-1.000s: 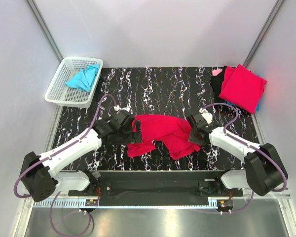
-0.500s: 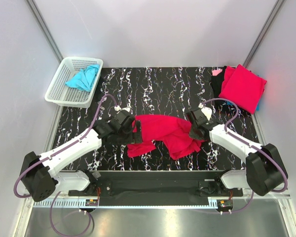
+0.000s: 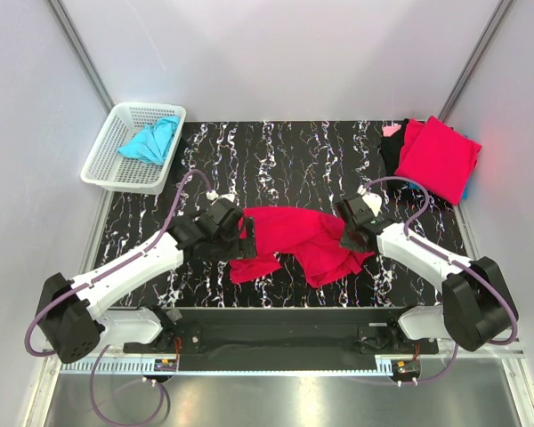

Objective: Fold and stack the t-shirts
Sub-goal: Flatten the tshirt out

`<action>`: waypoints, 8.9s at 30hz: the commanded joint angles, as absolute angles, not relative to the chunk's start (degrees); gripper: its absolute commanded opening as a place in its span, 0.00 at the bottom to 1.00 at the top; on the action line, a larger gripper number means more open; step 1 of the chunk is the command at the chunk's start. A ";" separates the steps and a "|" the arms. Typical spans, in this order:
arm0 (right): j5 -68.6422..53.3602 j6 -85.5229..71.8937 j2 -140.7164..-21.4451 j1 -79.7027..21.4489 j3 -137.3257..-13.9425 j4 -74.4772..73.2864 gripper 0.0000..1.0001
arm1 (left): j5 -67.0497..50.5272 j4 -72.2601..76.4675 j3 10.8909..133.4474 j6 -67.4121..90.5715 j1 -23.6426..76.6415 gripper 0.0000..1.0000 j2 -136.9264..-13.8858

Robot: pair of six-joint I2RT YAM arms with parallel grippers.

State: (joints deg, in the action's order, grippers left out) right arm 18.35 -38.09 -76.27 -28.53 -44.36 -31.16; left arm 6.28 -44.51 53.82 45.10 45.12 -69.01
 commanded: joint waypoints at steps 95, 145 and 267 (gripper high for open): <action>20.74 -33.75 -44.91 -28.39 -71.10 -64.86 0.00 | 32.08 -61.96 71.81 65.83 49.58 0.43 -114.18; 10.26 -13.70 -68.65 -28.48 -122.19 -64.78 0.00 | -19.77 -7.39 58.28 63.09 52.56 0.45 -86.22; 25.04 -3.69 -73.20 -28.39 -130.34 -63.37 0.00 | 26.20 -79.63 129.99 36.92 23.59 0.00 -84.89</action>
